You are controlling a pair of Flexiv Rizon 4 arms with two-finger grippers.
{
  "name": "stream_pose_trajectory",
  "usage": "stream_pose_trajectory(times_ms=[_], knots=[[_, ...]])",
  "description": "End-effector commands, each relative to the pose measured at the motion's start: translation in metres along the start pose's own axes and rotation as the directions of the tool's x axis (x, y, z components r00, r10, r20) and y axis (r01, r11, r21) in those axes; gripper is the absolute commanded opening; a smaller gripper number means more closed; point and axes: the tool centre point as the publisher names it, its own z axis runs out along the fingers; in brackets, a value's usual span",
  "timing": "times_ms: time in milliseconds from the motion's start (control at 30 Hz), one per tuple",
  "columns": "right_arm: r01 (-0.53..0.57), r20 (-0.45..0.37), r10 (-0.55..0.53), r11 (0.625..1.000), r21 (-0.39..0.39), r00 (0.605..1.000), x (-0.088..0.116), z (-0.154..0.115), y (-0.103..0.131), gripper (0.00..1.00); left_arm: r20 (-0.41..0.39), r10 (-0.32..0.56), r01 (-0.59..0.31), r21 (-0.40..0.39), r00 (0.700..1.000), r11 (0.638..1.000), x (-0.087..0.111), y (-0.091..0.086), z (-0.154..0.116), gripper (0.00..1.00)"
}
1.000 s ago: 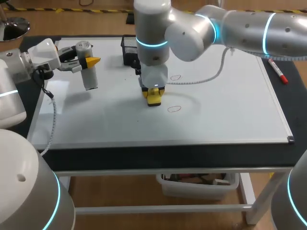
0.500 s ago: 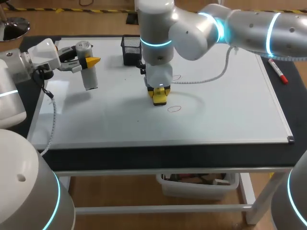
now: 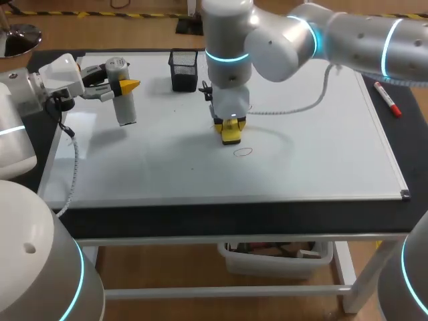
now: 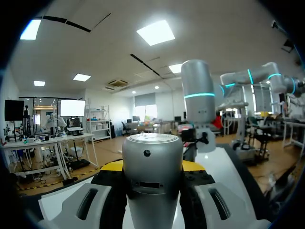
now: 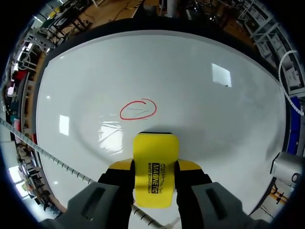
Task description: Pick up the inspection probe, press it on each red-marked spot on the whiteboard one by one, put down the probe, pick up the eraser, and wipe off all the red marks.
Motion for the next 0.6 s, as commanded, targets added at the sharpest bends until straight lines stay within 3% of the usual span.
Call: stream_pose_trajectory(times_ms=[33, 233, 600], knots=[[0.007, 0.002, -0.007, 1.000, -0.009, 1.000, 0.012, -0.014, -0.003, 0.00, 0.002, 0.003, -0.003, 0.004, 1.000, 1.000, 0.000, 0.000, 0.001, 0.00], [0.025, 0.000, -0.025, 1.000, -0.015, 1.000, 0.012, -0.022, -0.007, 0.00, 0.002, 0.003, -0.003, 0.004, 1.000, 1.000, 0.000, 0.000, 0.001, 0.00], [0.099, 0.018, -0.098, 0.995, -0.029, 0.995, -0.035, -0.018, -0.007, 0.00, 0.002, 0.003, -0.003, 0.004, 1.000, 1.000, 0.000, 0.000, 0.001, 0.00]])
